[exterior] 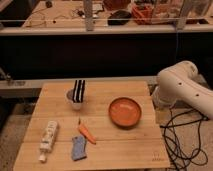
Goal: Place the pepper in the ceramic bowl
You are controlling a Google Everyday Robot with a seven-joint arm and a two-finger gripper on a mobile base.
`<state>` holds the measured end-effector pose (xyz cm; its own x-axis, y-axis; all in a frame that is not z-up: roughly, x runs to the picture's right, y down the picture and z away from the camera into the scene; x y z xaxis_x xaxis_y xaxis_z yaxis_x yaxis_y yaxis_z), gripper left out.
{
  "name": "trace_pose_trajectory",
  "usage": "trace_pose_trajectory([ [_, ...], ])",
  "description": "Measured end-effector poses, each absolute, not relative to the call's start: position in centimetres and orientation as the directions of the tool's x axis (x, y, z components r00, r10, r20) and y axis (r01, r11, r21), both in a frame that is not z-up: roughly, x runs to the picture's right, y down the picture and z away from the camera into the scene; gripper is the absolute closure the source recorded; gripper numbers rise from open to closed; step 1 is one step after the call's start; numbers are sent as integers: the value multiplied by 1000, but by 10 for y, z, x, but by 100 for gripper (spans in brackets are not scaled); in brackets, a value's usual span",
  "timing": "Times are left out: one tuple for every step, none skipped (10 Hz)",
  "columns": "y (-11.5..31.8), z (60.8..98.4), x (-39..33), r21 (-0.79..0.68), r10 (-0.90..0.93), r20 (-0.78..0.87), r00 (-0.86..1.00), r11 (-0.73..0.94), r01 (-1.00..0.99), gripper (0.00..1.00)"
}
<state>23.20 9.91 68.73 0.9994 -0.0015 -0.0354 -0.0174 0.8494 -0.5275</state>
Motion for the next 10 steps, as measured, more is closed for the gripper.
trace_pose_trajectory([
  [98, 688, 225, -525, -7, -35, 999, 851, -12, 20],
  [97, 688, 222, -524, -12, -35, 999, 852, -8, 20],
  [97, 687, 221, -522, -16, -36, 999, 853, -6, 20],
  [96, 687, 214, -519, -24, -33, 999, 855, 4, 20],
  [96, 686, 206, -516, -34, -27, 999, 856, 15, 20],
  [94, 685, 187, -510, -50, -20, 999, 860, 33, 20],
  [92, 685, 173, -504, -64, -13, 998, 862, 49, 20],
  [90, 684, 159, -496, -83, -6, 997, 866, 69, 20],
  [89, 683, 153, -491, -92, -3, 996, 867, 79, 20],
  [89, 683, 151, -488, -98, -1, 995, 869, 85, 20],
])
